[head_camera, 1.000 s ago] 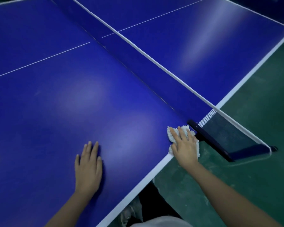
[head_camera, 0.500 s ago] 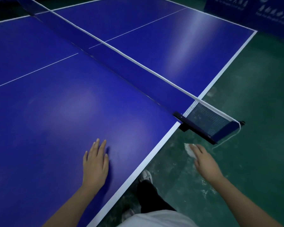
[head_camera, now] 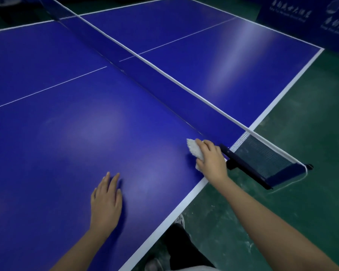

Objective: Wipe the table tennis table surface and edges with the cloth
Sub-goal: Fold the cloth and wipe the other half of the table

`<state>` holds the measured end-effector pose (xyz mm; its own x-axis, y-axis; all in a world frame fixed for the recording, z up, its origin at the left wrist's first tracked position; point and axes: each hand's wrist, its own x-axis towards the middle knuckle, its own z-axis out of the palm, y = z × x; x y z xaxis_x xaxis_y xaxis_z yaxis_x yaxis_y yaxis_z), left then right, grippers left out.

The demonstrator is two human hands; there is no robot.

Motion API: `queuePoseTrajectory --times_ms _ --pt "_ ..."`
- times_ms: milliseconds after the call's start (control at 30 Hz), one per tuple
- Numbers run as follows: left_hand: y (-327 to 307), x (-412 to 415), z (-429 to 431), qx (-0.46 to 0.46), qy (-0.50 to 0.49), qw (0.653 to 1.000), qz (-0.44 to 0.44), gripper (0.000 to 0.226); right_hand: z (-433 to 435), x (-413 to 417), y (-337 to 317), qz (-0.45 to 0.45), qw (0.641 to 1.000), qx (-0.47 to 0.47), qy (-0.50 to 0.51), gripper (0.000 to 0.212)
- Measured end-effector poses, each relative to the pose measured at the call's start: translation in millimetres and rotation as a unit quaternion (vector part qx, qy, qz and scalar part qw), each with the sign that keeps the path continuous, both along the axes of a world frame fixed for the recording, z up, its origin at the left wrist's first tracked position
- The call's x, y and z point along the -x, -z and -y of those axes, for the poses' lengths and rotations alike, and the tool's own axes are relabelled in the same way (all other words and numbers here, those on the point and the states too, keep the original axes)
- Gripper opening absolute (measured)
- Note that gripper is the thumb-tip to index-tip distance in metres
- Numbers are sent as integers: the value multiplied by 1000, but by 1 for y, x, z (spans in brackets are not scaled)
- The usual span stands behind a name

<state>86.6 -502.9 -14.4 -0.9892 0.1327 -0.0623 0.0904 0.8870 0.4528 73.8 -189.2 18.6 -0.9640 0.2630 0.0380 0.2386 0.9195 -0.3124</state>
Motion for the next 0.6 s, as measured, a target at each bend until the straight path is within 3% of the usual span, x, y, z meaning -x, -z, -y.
queuePoseTrajectory --times_ms 133,200,300,400,500,600 --pt "3 6 18 -8 -42 999 -18 42 0 49 22 61 996 -29 57 61" --pt "5 8 30 -6 -75 997 -28 39 17 63 37 121 990 -60 31 62" --pt "11 11 45 -3 -127 992 -28 51 64 85 56 129 990 -58 -15 67" --pt "17 16 56 9 -158 987 -38 53 119 101 56 122 983 -38 -129 70" --pt "20 26 68 31 -180 983 -33 60 162 82 54 94 944 -45 -313 63" --pt "23 38 79 55 -200 978 -38 70 151 65 58 66 916 -73 -389 52"
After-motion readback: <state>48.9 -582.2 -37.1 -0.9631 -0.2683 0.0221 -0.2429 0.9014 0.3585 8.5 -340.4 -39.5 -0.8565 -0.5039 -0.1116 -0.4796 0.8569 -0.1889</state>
